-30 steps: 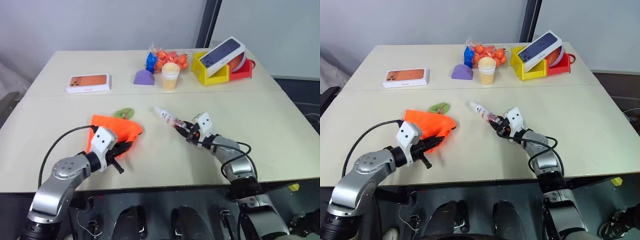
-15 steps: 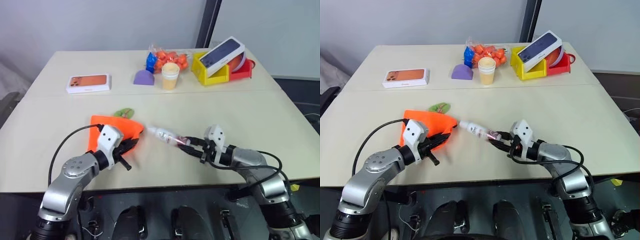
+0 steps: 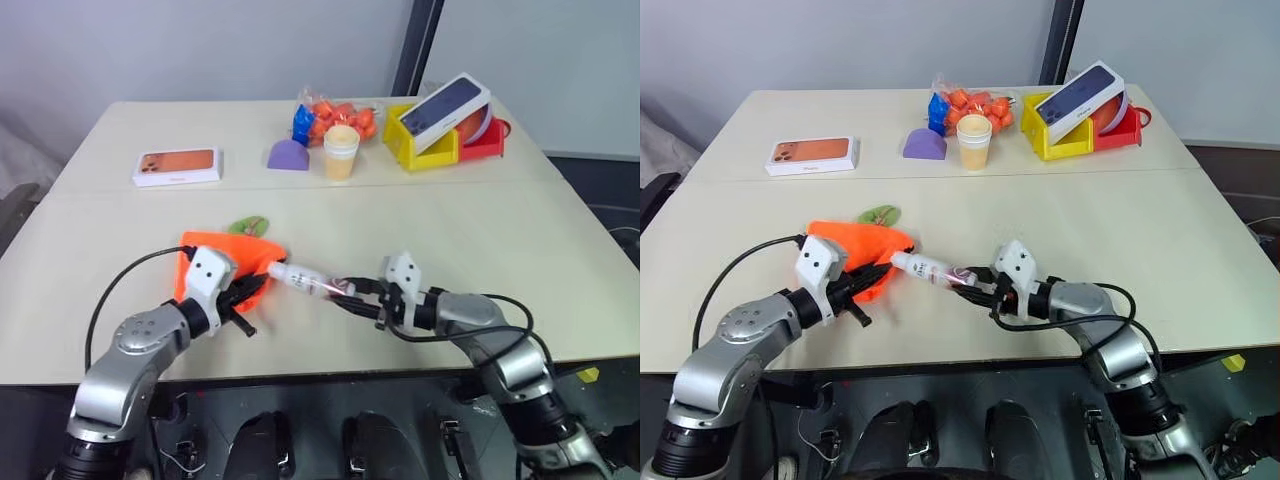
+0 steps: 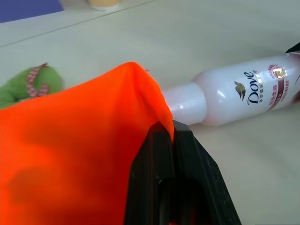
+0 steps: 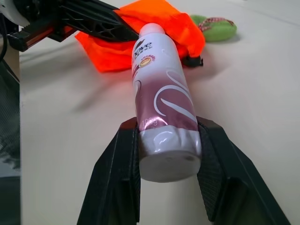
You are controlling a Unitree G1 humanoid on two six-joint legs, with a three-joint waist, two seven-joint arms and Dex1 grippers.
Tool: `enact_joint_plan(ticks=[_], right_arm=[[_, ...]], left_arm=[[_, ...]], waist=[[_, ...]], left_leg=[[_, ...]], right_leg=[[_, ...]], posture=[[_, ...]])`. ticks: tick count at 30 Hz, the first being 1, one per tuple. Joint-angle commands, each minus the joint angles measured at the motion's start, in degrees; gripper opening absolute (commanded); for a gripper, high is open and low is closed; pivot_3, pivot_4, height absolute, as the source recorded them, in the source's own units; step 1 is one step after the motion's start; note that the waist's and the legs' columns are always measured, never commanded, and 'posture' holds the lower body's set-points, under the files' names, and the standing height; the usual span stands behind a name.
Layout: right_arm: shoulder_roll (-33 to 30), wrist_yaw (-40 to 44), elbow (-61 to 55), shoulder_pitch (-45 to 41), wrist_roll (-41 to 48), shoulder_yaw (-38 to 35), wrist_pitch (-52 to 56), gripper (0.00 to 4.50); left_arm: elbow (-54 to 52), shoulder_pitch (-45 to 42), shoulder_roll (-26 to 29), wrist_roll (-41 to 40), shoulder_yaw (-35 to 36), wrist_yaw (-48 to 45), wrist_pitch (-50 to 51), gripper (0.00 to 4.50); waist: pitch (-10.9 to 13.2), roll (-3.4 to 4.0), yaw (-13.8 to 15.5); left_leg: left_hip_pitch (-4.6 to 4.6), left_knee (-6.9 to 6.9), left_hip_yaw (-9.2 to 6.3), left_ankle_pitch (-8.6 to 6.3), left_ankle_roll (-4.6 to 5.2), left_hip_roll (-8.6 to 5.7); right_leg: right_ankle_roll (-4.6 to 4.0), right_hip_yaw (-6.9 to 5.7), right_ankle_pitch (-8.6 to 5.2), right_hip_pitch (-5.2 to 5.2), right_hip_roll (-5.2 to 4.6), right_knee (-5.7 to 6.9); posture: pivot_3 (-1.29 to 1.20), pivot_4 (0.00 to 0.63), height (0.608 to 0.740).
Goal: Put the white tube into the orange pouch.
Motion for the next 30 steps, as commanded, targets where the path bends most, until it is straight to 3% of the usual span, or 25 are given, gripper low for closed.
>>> enact_joint_plan(ticks=[1, 11, 22, 30], right_arm=[[2.59, 1.37, 0.01, -4.15, -1.88, 4.53, -3.58, 1.04], [5.27, 2.62, 4.07, -9.5, -4.43, 6.45, -5.33, 1.04], [-2.58, 4.85, -1.93, -4.5, -1.47, -0.15, -3.63, 1.04], [-3.13, 3.47, -2.99, -4.62, -1.48, -1.24, -3.12, 1.04]], left_arm=[[-3.4, -0.95, -0.27, -2.28, -1.19, -0.93, 0.18, 0.0], [-4.32, -0.56, 0.1, -2.71, -1.82, -0.62, 0.48, 0.0], [-2.96, -0.08, 0.46, -1.78, 1.41, 1.4, -0.87, 0.0], [-4.58, 1.53, 2.1, -3.35, 2.39, 0.27, -0.83, 0.0]], waist=[[0.0, 0.0, 0.02], [0.0, 0.0, -0.02], [0.0, 0.0, 0.01], [0.0, 0.0, -0.17]], left_leg=[[0.0, 0.02, 0.01, 0.0, 0.0, -0.01], [0.01, 0.0, 0.01, 0.09, -0.03, -0.01], [0.0, 0.0, 0.01, -0.01, -0.03, -0.01], [0.0, -0.03, 0.0, -0.01, -0.02, 0.0]], right_leg=[[0.0, 0.0, 0.0, 0.0, 0.0, 0.0], [0.05, -0.01, 0.03, 0.0, 0.0, 0.0], [0.0, 0.0, 0.0, 0.01, -0.03, -0.03], [-0.01, 0.0, 0.0, -0.02, -0.02, -0.03]], posture=[[0.0, 0.15, 0.74], [0.0, 0.15, 0.74], [0.0, 0.15, 0.74], [0.0, 0.15, 0.74]])
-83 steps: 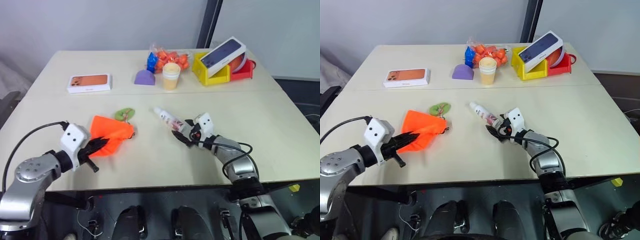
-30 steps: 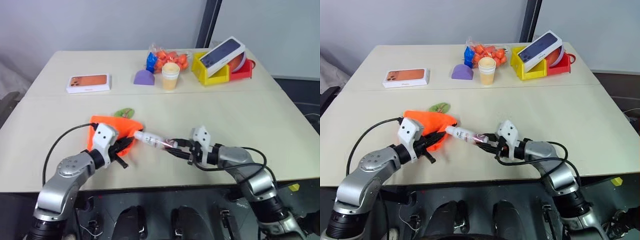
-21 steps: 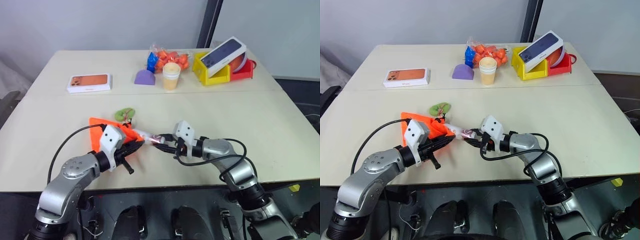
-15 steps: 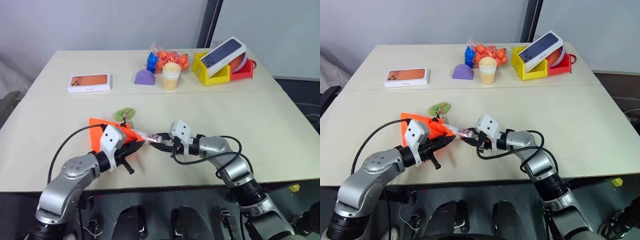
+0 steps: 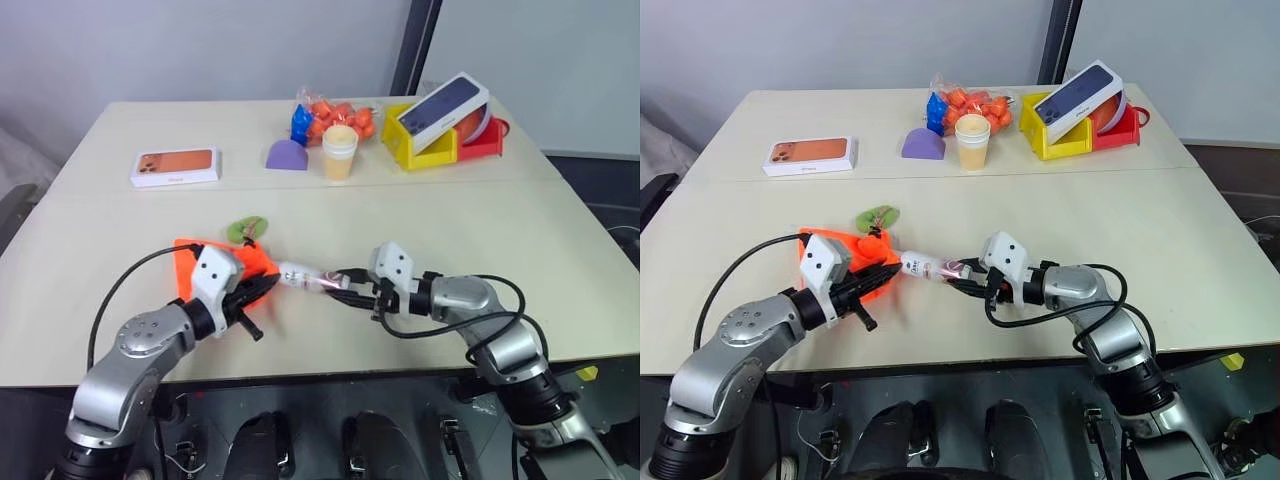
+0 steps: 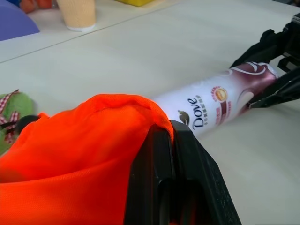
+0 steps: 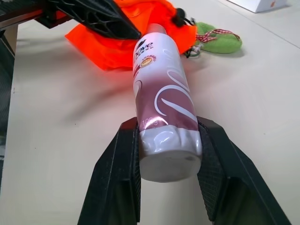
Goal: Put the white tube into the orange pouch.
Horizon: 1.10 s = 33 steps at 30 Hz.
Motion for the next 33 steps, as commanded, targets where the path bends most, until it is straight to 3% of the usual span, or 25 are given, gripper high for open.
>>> enact_joint_plan(ticks=[1, 12, 33], right_arm=[[0.26, -0.73, -2.7, -1.63, 1.29, -1.92, -1.09, 1.04], [-2.94, 0.03, -4.55, -0.49, 2.55, -3.64, -0.03, 1.04], [-3.26, 1.76, -10.14, 1.64, 4.82, 0.37, 4.19, 1.04]], left_arm=[[-2.96, 1.95, 1.98, -1.67, 2.18, -1.72, -0.54, 0.0], [-7.15, 11.69, 6.64, -5.99, 7.82, -4.49, -0.03, 0.0], [-7.97, 10.14, 6.47, -7.11, 5.18, -2.99, 0.23, 0.0]], waist=[[0.0, 0.0, -0.03], [0.01, 0.01, 0.02], [0.01, 0.01, -0.05]], left_leg=[[0.0, 0.0, 0.0, 0.0, 0.0, 0.0], [0.01, -0.03, -0.02, -0.05, 0.0, 0.0], [0.0, -0.13, -0.02, -0.06, 0.0, 0.0]], right_leg=[[0.0, 0.0, 0.0, 0.0, 0.0, 0.0], [-0.05, 0.01, -0.02, -0.24, -0.07, -0.09], [-0.09, 0.02, -0.03, -0.28, -0.13, -0.17]], posture=[[0.0, 0.15, 0.74], [0.0, 0.15, 0.74], [0.0, 0.15, 0.74]])
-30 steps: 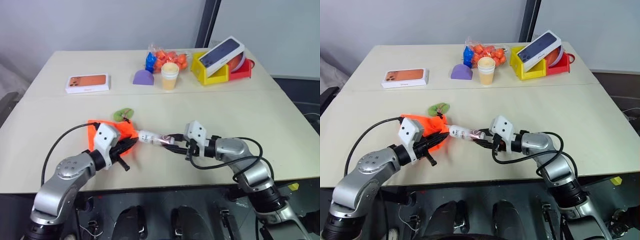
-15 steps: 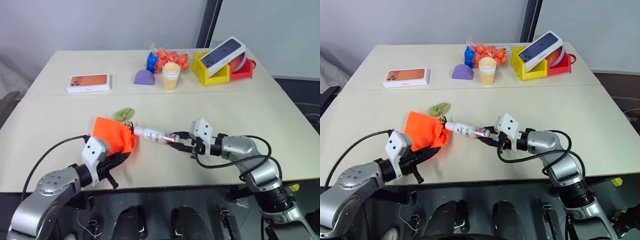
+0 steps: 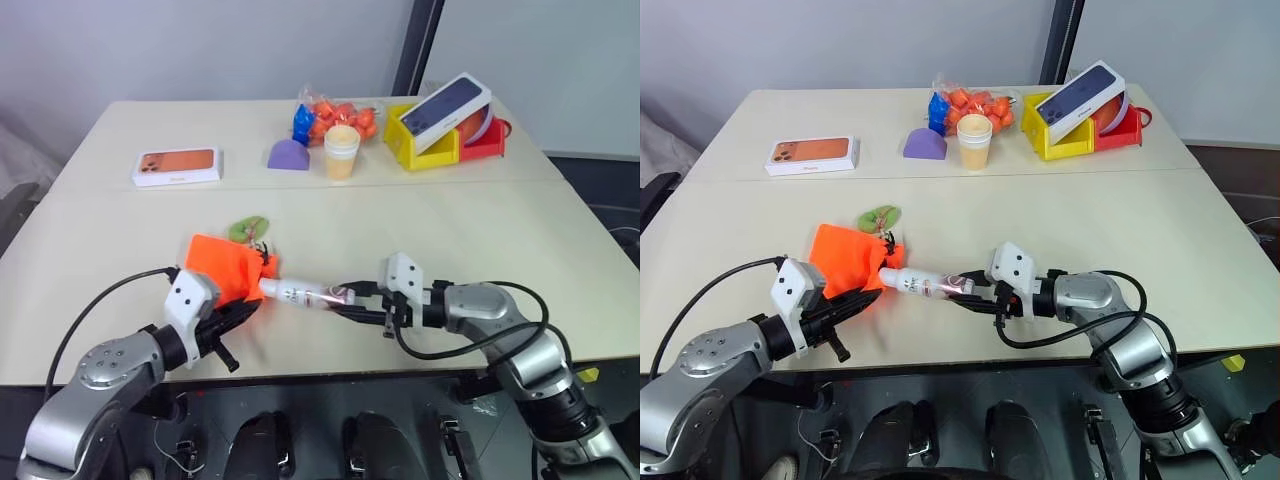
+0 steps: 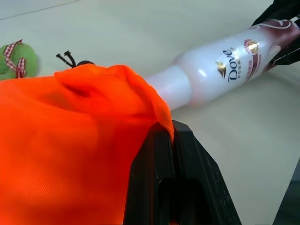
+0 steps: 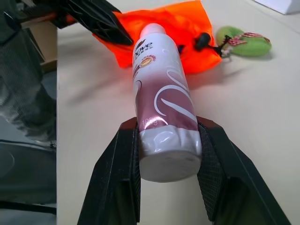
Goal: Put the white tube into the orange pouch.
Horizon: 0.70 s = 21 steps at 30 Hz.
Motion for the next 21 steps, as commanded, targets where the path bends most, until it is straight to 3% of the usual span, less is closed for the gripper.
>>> enact_joint_plan(ticks=[1, 11, 21], right_arm=[[1.21, -0.71, -1.69, -1.93, 0.22, 0.85, -0.47, 1.04], [6.15, -3.13, 3.95, -6.39, -4.79, 6.61, -2.0, 1.04], [8.7, -6.53, 9.17, -8.63, -9.98, 7.69, -4.2, 1.04]], left_arm=[[-2.72, -0.64, 0.61, -1.2, -0.2, -0.63, -0.07, 0.0], [-3.66, -1.32, 1.41, -2.4, -1.32, -1.37, 0.55, 0.0], [-3.79, -1.81, 1.6, -2.54, -1.66, -1.45, 0.52, 0.0]], waist=[[0.0, 0.0, -0.01], [0.01, 0.01, -0.07], [0.01, 0.01, -0.11]], left_leg=[[0.0, -0.01, 0.0, 0.0, 0.0, 0.0], [-0.03, -0.09, 0.02, 0.0, -0.01, -0.01], [-0.02, -0.11, 0.02, 0.01, -0.02, -0.01]], right_leg=[[0.0, 0.0, 0.0, 0.0, 0.0, 0.0], [-0.03, 0.0, -0.01, -0.04, -0.01, -0.06], [-0.03, 0.0, -0.01, -0.04, -0.01, -0.06]], posture=[[0.0, 0.15, 0.74], [0.0, 0.15, 0.74], [0.0, 0.15, 0.74]])
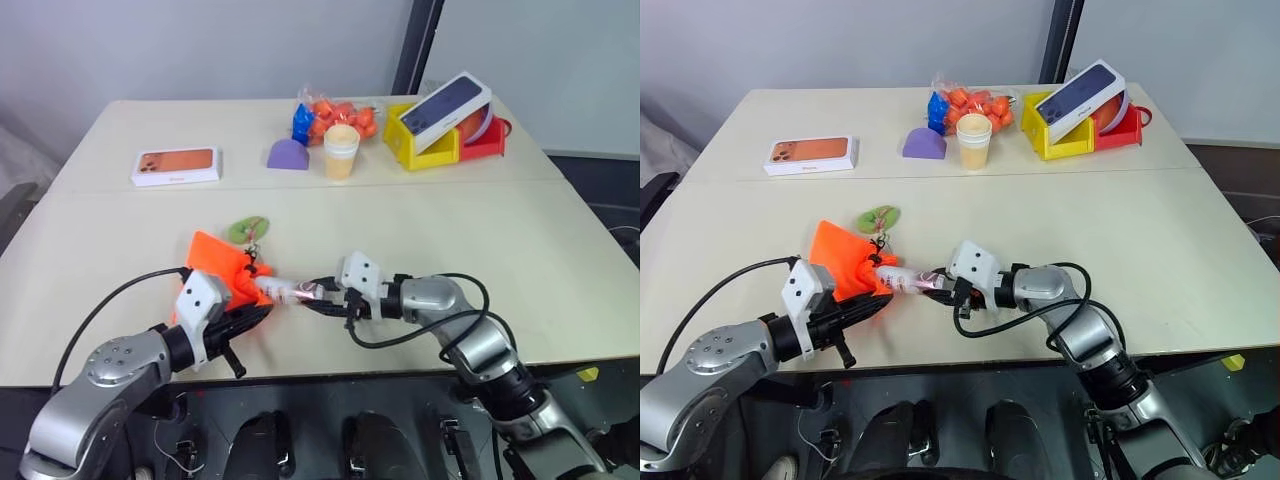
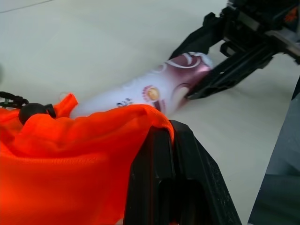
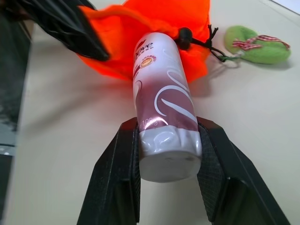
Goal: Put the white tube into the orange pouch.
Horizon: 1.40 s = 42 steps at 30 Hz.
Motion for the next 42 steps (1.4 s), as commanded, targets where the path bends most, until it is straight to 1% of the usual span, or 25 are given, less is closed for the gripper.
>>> enact_joint_plan(ticks=[1, 5, 10, 16, 22, 25, 30, 36, 42], right_arm=[[0.6, -1.64, 0.14, -1.38, -1.48, -0.52, -1.73, 1.04], [1.27, -1.75, 0.15, -1.33, -1.04, -0.92, -1.69, 1.04], [2.06, 0.89, -2.27, -0.73, 1.19, 0.59, -0.34, 1.04], [2.4, 3.32, -3.73, -0.69, 3.89, 0.72, 1.97, 1.04], [3.7, 2.48, -2.26, -1.81, 5.73, -1.65, 3.27, 1.04], [3.96, 1.02, -1.72, -1.92, 6.95, -5.06, 3.68, 1.04], [1.7, 1.76, -2.39, -0.73, 7.64, -6.65, 3.8, 1.04], [-3.68, 6.33, -4.86, 1.0, 8.07, -5.63, 3.29, 1.04], [-6.13, 7.82, -6.25, 1.95, 8.46, -6.23, 3.67, 1.04]], left_arm=[[-2.62, -0.54, 0.42, -0.86, 0.29, -0.31, -0.62, 0.0], [-2.33, -0.8, 0.38, -0.56, -0.02, -0.34, -0.84, 0.0], [-1.13, -1.9, 0.04, 0.83, -0.44, 0.13, -1.9, 0.0], [-0.3, -3.01, -0.71, 2.09, -0.67, 0.82, -2.95, 0.0], [-0.33, -3.44, -0.85, 2.7, -1.21, 0.75, -3.12, 0.0], [-0.86, -2.92, -0.6, 2.65, -1.3, 0.65, -2.76, 0.0], [-1.33, -1.6, 0.01, 2.65, -1.76, 0.28, -2.67, 0.0], [-0.67, -1.93, -0.28, 2.94, -2.38, 0.76, -3.19, 0.0], [-0.22, -2.2, -0.78, 3.15, -2.41, 1.18, -3.49, 0.0]], waist=[[0.0, 0.0, 0.01], [0.0, 0.0, -0.01], [0.0, 0.0, -0.01], [0.0, 0.0, 0.0], [0.0, 0.0, 0.01], [0.0, 0.0, 0.03], [0.0, 0.0, 0.03], [0.0, 0.01, 0.06], [0.0, 0.01, 0.04]], left_leg=[[0.0, -0.01, 0.0, 0.0, 0.0, 0.0], [0.0, -0.01, 0.0, 0.0, 0.0, 0.0], [0.0, -0.04, 0.0, 0.01, -0.02, 0.0], [0.0, -0.08, 0.02, 0.01, -0.02, 0.0], [0.0, -0.14, 0.02, 0.04, -0.06, -0.01], [0.0, -0.16, 0.02, 0.04, -0.07, -0.01], [0.0, -0.19, 0.02, 0.05, -0.07, -0.02], [0.0, -0.28, 0.03, 0.07, -0.1, -0.03], [0.0, -0.34, 0.03, 0.1, -0.14, -0.04]], right_leg=[[0.0, 0.0, 0.0, 0.0, 0.0, 0.0], [0.0, 0.0, 0.0, 0.0, 0.0, 0.0], [0.0, 0.0, 0.0, 0.0, 0.0, 0.0], [0.0, 0.0, 0.0, 0.0, 0.0, -0.01], [0.0, 0.0, 0.0, 0.0, 0.0, -0.01], [0.0, 0.0, 0.0, 0.01, 0.0, -0.02], [0.0, 0.01, 0.0, 0.0, 0.0, -0.04], [-0.01, 0.01, -0.01, 0.05, 0.0, -0.08], [-0.02, 0.01, -0.01, 0.09, 0.0, -0.1]], posture=[[0.0, 0.15, 0.74], [0.0, 0.15, 0.74], [0.0, 0.15, 0.74], [0.0, 0.15, 0.74], [0.0, 0.15, 0.74], [0.0, 0.15, 0.74], [0.0, 0.15, 0.74], [0.0, 0.15, 0.74], [0.0, 0.15, 0.74]])
